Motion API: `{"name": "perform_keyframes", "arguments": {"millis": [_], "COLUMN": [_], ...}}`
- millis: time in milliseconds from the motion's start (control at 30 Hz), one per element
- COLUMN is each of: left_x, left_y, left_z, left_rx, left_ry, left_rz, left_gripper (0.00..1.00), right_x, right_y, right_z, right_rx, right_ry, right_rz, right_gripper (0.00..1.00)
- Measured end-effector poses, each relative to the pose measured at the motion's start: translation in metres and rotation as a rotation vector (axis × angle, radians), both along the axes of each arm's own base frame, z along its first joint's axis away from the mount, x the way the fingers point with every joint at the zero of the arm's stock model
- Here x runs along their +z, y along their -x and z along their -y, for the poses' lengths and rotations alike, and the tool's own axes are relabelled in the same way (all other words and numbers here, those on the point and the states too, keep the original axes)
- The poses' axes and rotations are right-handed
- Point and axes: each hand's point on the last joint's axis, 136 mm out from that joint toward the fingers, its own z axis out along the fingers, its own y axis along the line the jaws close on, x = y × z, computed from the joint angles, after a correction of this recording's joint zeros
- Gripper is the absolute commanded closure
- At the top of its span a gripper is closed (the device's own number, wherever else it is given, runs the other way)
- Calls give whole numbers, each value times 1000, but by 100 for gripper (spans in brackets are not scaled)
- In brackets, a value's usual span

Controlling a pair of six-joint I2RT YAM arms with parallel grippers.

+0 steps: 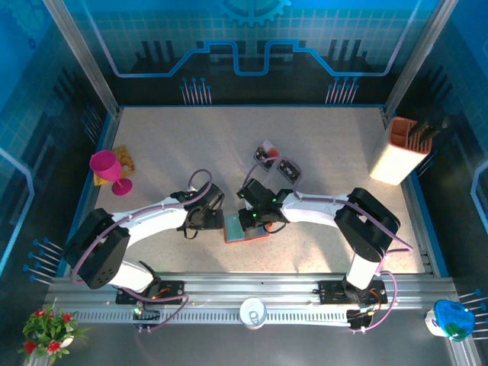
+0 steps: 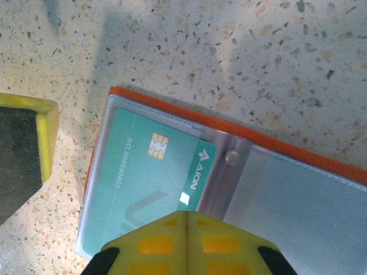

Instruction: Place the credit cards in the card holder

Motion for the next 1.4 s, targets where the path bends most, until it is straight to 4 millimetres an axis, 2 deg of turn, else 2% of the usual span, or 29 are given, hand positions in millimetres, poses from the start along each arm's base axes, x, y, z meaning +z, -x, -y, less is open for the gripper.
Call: {"name": "perform_keyframes", "arguments": {"millis": [267, 567, 1033, 1200, 1400], "left_x": [-13, -14, -14, -12, -5], "left_y": [3, 0, -1, -2, -11], "left_z": [4, 7, 8, 8, 8], "left_rx": [-28, -50, -56, -73, -64], "left_ry": [-2, -7, -13, -25, -22], "left_rz": [-42, -55, -65, -68, -46], "left_gripper": [1, 1, 1, 1, 1], "right_x": [-1, -12, -9, 9, 43], "right_y": [0, 3, 4, 3, -21], "right_z": [1, 2, -5, 0, 23], "right_rx": [1, 5, 0, -13, -78], "right_ry": [8, 27, -16, -49, -105], "right_rz": [0, -23, -39, -9, 65], "right_gripper": [100, 100, 100, 100, 100]}}
